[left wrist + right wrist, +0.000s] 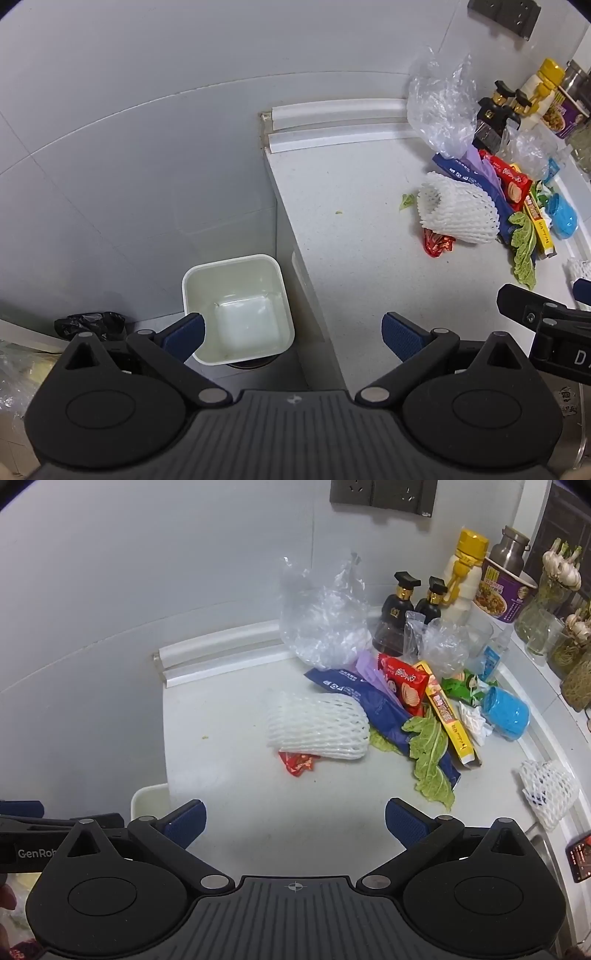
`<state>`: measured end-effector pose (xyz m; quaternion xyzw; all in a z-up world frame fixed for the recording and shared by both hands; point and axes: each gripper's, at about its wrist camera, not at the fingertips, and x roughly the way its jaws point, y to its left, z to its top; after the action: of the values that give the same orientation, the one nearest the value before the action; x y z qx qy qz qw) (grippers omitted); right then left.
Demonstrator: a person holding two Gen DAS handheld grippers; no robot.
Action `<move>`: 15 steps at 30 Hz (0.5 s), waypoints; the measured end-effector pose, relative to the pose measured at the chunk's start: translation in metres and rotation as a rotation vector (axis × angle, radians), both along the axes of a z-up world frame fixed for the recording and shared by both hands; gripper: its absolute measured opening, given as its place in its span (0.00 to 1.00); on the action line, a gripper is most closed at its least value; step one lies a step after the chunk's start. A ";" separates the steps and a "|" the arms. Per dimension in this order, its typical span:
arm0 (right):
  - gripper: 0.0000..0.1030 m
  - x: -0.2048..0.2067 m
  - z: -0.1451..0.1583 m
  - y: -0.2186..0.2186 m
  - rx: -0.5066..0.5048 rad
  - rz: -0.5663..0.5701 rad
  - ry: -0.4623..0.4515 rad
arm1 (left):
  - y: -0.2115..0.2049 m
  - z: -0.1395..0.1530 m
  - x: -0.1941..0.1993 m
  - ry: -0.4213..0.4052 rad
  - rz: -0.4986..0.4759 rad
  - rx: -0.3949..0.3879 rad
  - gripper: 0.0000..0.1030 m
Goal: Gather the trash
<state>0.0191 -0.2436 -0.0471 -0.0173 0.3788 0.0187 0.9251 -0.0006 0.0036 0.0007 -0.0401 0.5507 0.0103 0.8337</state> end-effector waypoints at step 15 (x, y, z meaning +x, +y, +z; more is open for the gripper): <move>1.00 0.002 0.001 0.007 -0.010 0.021 0.012 | 0.003 -0.003 0.000 0.006 0.015 -0.016 0.99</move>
<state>0.0207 -0.2364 -0.0459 -0.0259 0.3842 0.0263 0.9225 -0.0010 0.0066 -0.0020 -0.0510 0.5529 0.0124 0.8316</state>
